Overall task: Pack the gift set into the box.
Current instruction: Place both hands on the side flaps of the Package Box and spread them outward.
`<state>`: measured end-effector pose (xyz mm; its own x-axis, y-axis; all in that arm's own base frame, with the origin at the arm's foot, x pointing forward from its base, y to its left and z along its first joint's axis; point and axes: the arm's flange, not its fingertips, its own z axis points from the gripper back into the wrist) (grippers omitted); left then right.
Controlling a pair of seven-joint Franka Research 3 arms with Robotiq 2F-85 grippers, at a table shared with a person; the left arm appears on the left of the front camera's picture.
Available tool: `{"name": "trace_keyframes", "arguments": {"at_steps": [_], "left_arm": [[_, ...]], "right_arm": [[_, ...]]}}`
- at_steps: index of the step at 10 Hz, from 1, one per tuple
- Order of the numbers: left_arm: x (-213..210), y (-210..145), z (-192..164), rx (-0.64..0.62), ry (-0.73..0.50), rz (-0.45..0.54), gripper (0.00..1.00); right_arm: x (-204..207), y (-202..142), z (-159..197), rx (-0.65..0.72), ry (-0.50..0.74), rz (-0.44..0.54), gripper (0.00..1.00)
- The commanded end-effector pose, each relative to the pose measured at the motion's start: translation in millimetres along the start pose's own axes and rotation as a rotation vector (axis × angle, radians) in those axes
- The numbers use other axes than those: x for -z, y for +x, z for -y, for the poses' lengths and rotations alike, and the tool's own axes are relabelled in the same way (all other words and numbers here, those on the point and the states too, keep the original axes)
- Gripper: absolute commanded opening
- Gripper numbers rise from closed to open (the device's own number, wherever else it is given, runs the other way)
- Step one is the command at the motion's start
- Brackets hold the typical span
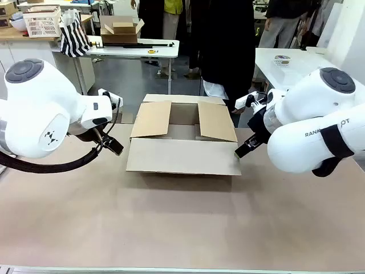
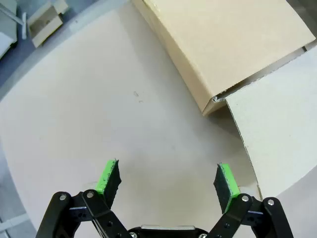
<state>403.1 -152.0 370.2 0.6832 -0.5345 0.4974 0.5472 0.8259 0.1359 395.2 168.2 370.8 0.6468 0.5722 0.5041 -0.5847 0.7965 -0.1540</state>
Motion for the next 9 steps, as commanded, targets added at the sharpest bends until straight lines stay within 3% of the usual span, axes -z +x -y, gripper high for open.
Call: {"name": "trace_keyframes", "arguments": {"at_steps": [1,9], "left_arm": [[-0.1,0.0,0.0,0.000,0.000,0.000,1.00],[-0.1,0.0,0.0,0.000,0.000,0.000,1.00]], "right_arm": [[0.0,0.0,0.0,0.000,0.000,0.000,1.00],[0.0,0.0,0.0,0.000,0.000,0.000,1.00]]}}
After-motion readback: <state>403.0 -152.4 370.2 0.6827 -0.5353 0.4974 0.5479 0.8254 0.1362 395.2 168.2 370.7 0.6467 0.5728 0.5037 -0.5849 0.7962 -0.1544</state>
